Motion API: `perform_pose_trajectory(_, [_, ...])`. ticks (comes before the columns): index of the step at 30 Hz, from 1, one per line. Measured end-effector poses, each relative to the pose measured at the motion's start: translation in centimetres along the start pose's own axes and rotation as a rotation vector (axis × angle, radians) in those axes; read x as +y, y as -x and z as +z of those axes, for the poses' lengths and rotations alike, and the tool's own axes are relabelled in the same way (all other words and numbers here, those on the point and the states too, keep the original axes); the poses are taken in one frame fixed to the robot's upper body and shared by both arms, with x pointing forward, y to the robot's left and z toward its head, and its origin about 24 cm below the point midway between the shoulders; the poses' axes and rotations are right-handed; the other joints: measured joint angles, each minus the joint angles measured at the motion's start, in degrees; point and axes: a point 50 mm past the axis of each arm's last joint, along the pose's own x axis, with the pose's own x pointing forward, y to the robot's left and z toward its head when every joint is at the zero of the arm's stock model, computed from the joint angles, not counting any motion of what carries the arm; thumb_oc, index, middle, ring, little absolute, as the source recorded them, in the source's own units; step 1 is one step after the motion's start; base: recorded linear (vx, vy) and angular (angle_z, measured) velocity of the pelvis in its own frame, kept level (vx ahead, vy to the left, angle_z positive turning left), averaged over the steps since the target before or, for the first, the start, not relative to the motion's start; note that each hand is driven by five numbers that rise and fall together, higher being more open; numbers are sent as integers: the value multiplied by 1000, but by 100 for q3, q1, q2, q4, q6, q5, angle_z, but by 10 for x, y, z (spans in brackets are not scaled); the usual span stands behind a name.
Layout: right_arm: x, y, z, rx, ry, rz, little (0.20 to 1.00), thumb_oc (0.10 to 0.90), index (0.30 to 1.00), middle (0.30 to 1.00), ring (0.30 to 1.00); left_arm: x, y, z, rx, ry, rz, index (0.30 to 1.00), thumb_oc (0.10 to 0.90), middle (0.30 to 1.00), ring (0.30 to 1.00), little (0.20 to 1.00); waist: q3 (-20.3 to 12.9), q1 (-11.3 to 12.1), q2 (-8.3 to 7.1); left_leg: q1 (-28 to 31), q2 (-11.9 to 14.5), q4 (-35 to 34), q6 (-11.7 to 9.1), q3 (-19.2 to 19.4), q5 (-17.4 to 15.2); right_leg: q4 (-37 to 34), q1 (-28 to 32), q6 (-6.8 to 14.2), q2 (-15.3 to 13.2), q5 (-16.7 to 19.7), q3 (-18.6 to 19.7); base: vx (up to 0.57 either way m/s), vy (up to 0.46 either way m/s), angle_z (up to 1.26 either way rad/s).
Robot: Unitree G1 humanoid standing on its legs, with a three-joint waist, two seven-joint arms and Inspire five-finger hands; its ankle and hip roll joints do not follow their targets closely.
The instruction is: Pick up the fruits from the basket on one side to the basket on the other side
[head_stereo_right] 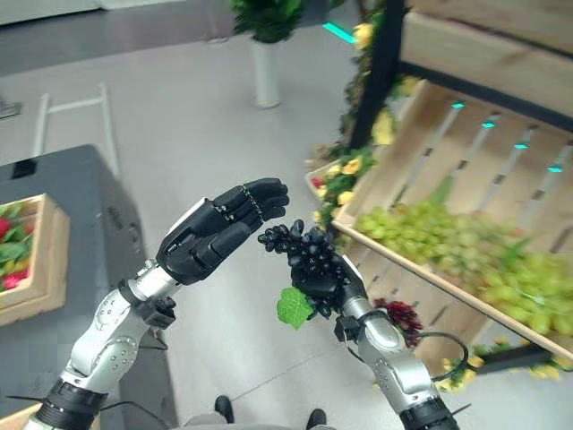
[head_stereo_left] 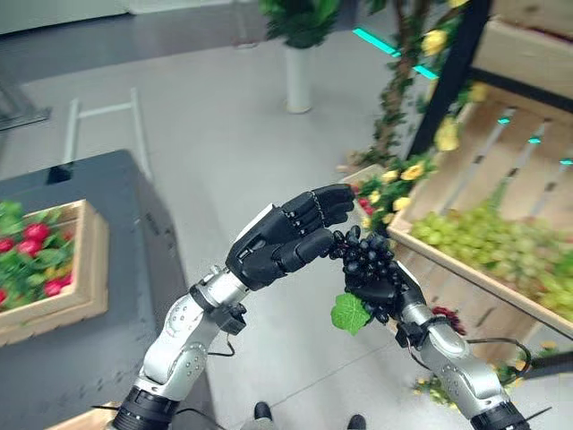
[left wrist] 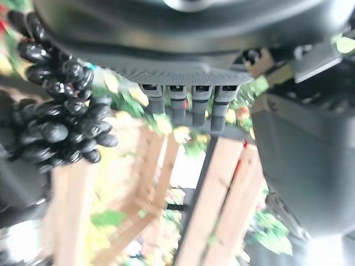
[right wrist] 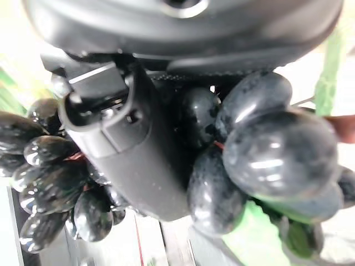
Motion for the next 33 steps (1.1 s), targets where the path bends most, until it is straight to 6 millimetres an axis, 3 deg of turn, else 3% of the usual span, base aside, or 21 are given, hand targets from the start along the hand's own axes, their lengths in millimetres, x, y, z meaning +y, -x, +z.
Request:
perform_pose_trajectory(2, [0, 1, -1, 2, -8, -3, 300, 400, 300, 300, 300, -3, -2, -2, -8, 17, -3, 900, 800, 900, 900, 900, 9, -161, 13, -11, 63, 8, -36, 9, 28, 0, -50, -15, 67, 41, 41, -113, -127, -22])
perform_pose_trajectory(5, [-2, 4, -5, 12, -13, -8, 300, 400, 300, 300, 300, -6, -4, -5, -18, 36, 0, 900, 800, 900, 900, 900, 10, -188, 141, 26, 107, 9, -42, -80, 34, 5, -164, -72, 157, 77, 242, -104, -59, -36])
perform_pose_trajectory(6, [-2, 4, -5, 13, -16, 4, 300, 400, 300, 300, 300, -6, -5, -5, -26, 39, 11, 900, 800, 900, 900, 900, 14, -162, 168, 31, 94, 44, -38, -329, 38, 30, -239, -86, 166, 100, 451, 7, 30, -84])
perform_pose_trajectory(7, [-1, 5, -7, 24, -19, 26, 300, 400, 300, 300, 300, -5, -4, -6, -27, 44, 34, 900, 800, 900, 900, 900, 19, 26, 129, 60, 83, 186, -33, -938, 35, 42, -293, -100, 125, 130, 775, 17, 60, -104])
perform_pose_trajectory(8, [-1, 5, -7, 32, -19, 45, 300, 400, 300, 300, 300, -4, -4, -5, -29, 47, 47, 900, 800, 900, 900, 900, 35, 135, 84, 35, 58, 392, 12, -1225, -4, 43, -280, -114, 77, 181, 967, 24, 80, -136])
perform_pose_trajectory(9, [2, 5, -7, 49, -19, 91, 300, 400, 300, 300, 300, -2, -2, -4, -38, 62, 72, 900, 800, 900, 900, 900, 76, 250, -28, -107, -172, 707, 55, -1993, -272, 45, -289, -126, -71, 197, 1369, 44, 91, -137])
perform_pose_trajectory(10, [1, 6, -6, 57, -17, 124, 300, 400, 300, 300, 300, -2, -3, -4, -49, 78, 77, 900, 800, 900, 900, 900, 80, 290, -25, -32, -394, 367, -80, -2379, -415, 36, -299, -104, -151, 201, 1572, 48, 117, -115])
perform_pose_trajectory(12, [-4, 7, -5, 80, -21, 137, 300, 400, 300, 300, 300, -3, -6, -3, -66, 86, 69, 900, 800, 900, 900, 900, -8, 173, 151, -73, -591, -20, -19, -2709, -455, 12, -327, -1, -78, 187, 1717, 32, 175, -76])
perform_pose_trajectory(13, [-5, 7, -5, 91, -16, 141, 300, 400, 300, 300, 300, -4, -6, -4, -71, 91, 69, 900, 800, 900, 900, 900, -50, 161, 250, -99, -605, -21, 43, -2718, -494, 13, -331, 52, -21, 212, 1711, 35, 266, -109])
perform_pose_trajectory(14, [-3, 8, -9, 118, -31, 148, 300, 400, 300, 300, 300, -4, -4, -4, -66, 91, 65, 900, 800, 900, 900, 900, -105, 211, 196, -57, -638, -8, 189, -2599, -391, 12, -344, 127, -42, 256, 1685, 42, 279, -85])
perform_pose_trajectory(17, [0, 14, -23, 170, -73, 152, 300, 400, 300, 300, 300, -2, -3, -3, -64, 113, 52, 900, 800, 900, 900, 900, -124, -36, -94, -9, -752, -61, 284, -2502, -379, 13, -375, 192, -211, 279, 1538, 24, 198, -25])
perform_pose_trajectory(23, [3, 16, -32, 214, -102, 201, 300, 400, 300, 300, 300, 2, 1, 3, -84, 179, -12, 900, 800, 900, 900, 900, -82, -10, 40, 82, -799, -21, 303, -2471, -363, 31, -287, 262, -237, 279, 1423, 18, 103, 2])
perform_pose_trajectory(29, [-2, 17, -38, 248, -107, 238, 300, 400, 300, 300, 300, -14, 10, -9, 122, 211, -368, 900, 800, 900, 900, 900, -68, -16, 96, 255, -789, -63, 293, -2376, -434, 9, -130, 294, -244, 214, 1415, 26, 28, -4])
perform_pose_trajectory(33, [-17, 28, -46, 331, -82, 240, 300, 400, 300, 300, 300, -34, 25, -30, 372, 230, -659, 900, 800, 900, 900, 900, -72, -49, 108, 268, -763, -64, 305, -2352, -440, 8, -140, 286, -247, 217, 1424, 34, -7, -6])
